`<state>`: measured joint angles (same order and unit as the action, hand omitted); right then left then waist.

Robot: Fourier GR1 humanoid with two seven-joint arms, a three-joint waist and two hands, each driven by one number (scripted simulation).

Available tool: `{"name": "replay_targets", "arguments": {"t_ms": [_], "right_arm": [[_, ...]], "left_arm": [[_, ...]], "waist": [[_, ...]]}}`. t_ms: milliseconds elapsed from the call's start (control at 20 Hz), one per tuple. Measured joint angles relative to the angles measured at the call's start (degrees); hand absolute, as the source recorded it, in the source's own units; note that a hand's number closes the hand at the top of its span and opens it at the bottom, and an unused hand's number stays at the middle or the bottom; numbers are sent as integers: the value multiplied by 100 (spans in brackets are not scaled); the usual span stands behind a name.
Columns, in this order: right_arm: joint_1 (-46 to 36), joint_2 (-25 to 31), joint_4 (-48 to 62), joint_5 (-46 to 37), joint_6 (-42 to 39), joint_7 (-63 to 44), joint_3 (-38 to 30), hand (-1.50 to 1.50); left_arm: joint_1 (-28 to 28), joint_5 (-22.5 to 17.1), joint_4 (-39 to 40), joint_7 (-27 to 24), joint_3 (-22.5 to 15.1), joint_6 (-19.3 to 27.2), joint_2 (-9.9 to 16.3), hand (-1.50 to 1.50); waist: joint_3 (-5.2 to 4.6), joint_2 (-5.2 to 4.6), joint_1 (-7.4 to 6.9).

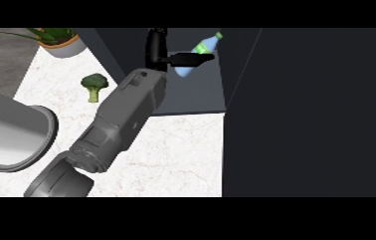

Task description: Pick up the bottled water, place it into the cabinet and close the cabinet

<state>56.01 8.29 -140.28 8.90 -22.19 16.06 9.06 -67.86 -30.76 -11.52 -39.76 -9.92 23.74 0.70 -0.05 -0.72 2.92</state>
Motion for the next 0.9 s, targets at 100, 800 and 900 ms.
{"name": "replay_targets", "arguments": {"t_ms": [100,800,900], "right_arm": [[-93,-39,-7,2,68,-106,18,-150],[-56,-224,-63,-94,287,-306,384,-150],[1,-249,-63,-146,307,-283,486,-150]], "left_arm": [[86,-7,-108,25,-1,-102,-26,-150],[1892,-466,-2399,327,-1035,-623,-68,-150],[2257,-586,-2884,348,-1283,-690,-68,-150]], "waist": [[1,20,-65],[2,120,-258],[1,128,-260]]}}
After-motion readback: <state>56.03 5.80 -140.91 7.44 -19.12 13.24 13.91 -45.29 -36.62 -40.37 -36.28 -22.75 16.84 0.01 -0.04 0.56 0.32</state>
